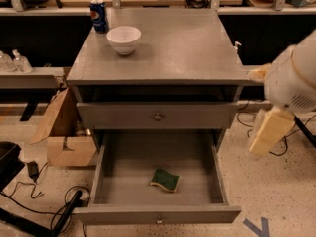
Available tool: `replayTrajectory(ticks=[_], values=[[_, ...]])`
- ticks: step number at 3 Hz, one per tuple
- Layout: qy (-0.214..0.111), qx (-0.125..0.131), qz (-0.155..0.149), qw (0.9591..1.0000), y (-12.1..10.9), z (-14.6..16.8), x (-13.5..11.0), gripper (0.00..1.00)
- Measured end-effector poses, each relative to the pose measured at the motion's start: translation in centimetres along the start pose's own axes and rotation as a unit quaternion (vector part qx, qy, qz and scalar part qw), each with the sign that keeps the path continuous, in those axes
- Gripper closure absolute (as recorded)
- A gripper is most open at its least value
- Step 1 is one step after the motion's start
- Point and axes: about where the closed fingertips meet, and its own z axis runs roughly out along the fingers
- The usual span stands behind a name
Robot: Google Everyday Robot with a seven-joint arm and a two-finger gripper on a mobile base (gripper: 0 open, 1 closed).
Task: Pick sponge from middle drawer and place on counter
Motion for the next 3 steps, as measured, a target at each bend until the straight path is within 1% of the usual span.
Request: replayTrajectory(ticks=[1,2,3], values=[[-0.034,-0.024,-0.002,0.9991,3.0,7.5,1.2,0.00],[-0.090,-0.018,0.008,0.9957,3.2,15.6,1.3,0.00],[-0.136,0.019,0.024,0.9902,0.8,19.9,0.6,0.00]])
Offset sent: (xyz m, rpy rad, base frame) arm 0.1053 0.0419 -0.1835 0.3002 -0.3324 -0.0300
